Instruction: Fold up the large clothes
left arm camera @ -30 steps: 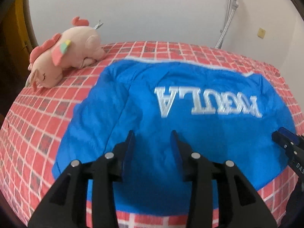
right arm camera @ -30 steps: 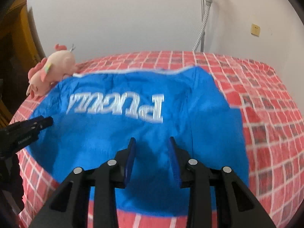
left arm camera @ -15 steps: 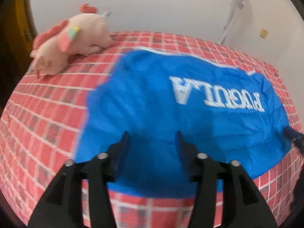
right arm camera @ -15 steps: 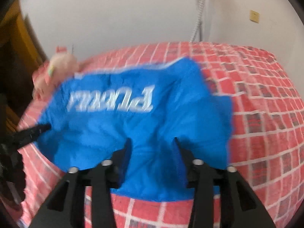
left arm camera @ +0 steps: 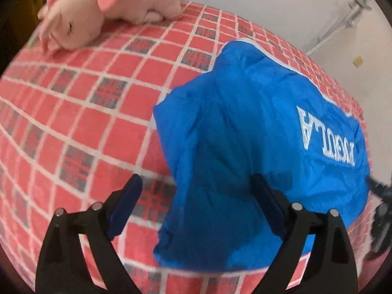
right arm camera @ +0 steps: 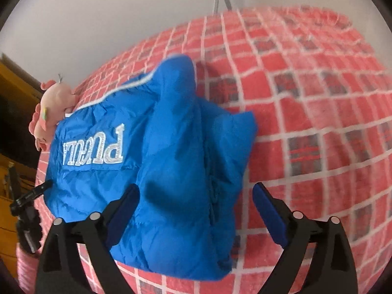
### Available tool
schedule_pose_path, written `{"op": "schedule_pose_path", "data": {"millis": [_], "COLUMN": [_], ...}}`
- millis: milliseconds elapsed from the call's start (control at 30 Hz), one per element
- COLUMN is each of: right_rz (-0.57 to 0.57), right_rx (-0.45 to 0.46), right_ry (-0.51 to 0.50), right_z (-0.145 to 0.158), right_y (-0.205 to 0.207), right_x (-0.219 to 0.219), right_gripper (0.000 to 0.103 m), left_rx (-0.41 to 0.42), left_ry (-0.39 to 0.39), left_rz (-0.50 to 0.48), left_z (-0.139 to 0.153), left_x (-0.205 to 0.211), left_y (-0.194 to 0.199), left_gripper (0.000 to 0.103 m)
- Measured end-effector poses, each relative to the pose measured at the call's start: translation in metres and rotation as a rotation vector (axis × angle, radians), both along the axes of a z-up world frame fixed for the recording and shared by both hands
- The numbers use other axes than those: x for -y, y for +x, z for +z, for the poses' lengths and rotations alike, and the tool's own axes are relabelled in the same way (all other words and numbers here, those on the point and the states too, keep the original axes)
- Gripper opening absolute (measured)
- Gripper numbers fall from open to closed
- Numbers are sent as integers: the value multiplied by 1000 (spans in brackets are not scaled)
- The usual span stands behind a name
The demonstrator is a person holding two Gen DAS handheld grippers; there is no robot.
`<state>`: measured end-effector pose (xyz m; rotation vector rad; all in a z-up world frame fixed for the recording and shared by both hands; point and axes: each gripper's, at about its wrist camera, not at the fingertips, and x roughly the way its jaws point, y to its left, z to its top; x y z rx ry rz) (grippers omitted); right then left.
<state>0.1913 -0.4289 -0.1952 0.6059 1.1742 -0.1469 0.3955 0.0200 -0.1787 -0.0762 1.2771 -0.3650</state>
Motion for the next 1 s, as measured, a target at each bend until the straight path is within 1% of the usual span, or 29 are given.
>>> {"op": "schedule_pose_path", "data": {"millis": [67, 167, 200, 233, 267, 300, 333, 367, 400, 433, 500, 533, 633, 733, 833, 1000], "right_rz": [-4, -12, -12, -4, -5, -1, 9, 14, 18, 18, 19, 22, 47, 74, 91, 102], "right_rx": [-9, 6, 20, 38, 50, 69, 90, 100, 118, 137, 168, 180, 217, 238, 245, 232], "right_ry": [32, 70, 81, 98, 100, 95, 86, 83, 96, 114, 140, 146, 133, 111, 112, 114], "right_z": [-10, -20, -21, -22, -21, -18, -14, -10, -4, 2, 14, 20, 46, 72, 95, 117], "right_y": [3, 7, 8, 9, 9, 8, 6, 5, 2, -2, -9, -12, -25, -45, -75, -135], "right_x": [2, 2, 2, 0, -1, -3, -4, -6, -6, -6, -5, -6, -15, -25, -35, -54], "right_gripper": [95, 96, 91, 86, 76, 64, 60, 49, 40, 37, 30, 29, 27, 27, 26, 26], "left_rx": [-29, -43, -45, -46, -46, -41, -37, -28, -12, -1, 29, 48, 108, 142, 157, 159], "left_ry": [-40, -77, -86, -102, -119, -127, -147, -152, -150, -148, -145, -146, -146, -162, -174, -169], "left_rz": [8, 18, 17, 16, 17, 19, 16, 18, 18, 16, 23, 25, 5, -24, -55, -105], "left_z": [-7, -11, -12, -13, -12, -11, -7, -4, 1, 6, 18, 27, 57, 83, 105, 125], "left_x": [0, 4, 5, 9, 13, 15, 17, 18, 20, 21, 22, 23, 27, 28, 22, 8], "left_y": [8, 18, 20, 20, 20, 20, 18, 16, 13, 10, 5, 0, -19, -39, -65, -119], "left_gripper": [92, 92, 89, 78, 73, 59, 45, 40, 30, 24, 18, 16, 14, 14, 14, 14]}}
